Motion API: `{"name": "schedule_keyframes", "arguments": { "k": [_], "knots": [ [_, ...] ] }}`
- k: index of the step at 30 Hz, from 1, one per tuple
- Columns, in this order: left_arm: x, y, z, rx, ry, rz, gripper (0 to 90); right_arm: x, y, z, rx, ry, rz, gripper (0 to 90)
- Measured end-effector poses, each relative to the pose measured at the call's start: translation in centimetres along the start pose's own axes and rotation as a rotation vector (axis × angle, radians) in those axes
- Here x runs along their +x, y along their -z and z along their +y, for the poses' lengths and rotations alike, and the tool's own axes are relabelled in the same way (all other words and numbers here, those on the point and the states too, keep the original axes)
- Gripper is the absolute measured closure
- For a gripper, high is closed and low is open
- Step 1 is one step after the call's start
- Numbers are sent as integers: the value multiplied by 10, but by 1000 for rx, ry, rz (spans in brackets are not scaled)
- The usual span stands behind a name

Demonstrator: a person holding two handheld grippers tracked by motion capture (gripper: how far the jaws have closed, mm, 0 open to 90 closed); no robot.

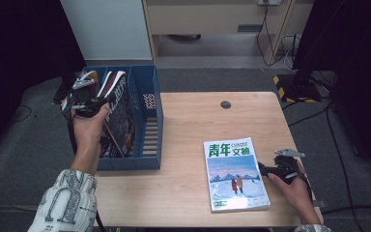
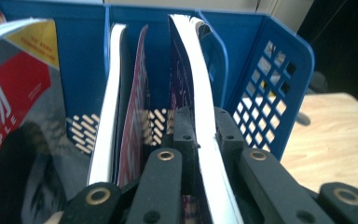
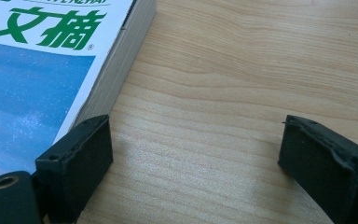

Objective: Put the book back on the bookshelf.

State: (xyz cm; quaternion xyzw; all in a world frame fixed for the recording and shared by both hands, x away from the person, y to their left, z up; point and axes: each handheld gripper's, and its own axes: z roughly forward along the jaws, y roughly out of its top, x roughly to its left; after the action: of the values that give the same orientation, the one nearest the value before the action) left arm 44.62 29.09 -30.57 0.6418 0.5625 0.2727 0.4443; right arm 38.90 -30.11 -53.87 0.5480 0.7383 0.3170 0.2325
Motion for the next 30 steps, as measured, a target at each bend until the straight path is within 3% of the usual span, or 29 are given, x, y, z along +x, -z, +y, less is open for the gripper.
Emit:
{"name": "schedule_keyframes", "arguments": {
  "k": [13, 18, 30],
  "knots": [
    [5, -16, -7, -33, 12, 25, 821, 0, 0, 0, 0, 0, 1, 97],
    [4, -17, -7, -31, -5, 36, 821, 0, 0, 0, 1, 2, 1, 97],
    [9, -11, -5, -45, 1, 71, 821, 0, 0, 0, 0, 0, 0, 97]
  ]
}}
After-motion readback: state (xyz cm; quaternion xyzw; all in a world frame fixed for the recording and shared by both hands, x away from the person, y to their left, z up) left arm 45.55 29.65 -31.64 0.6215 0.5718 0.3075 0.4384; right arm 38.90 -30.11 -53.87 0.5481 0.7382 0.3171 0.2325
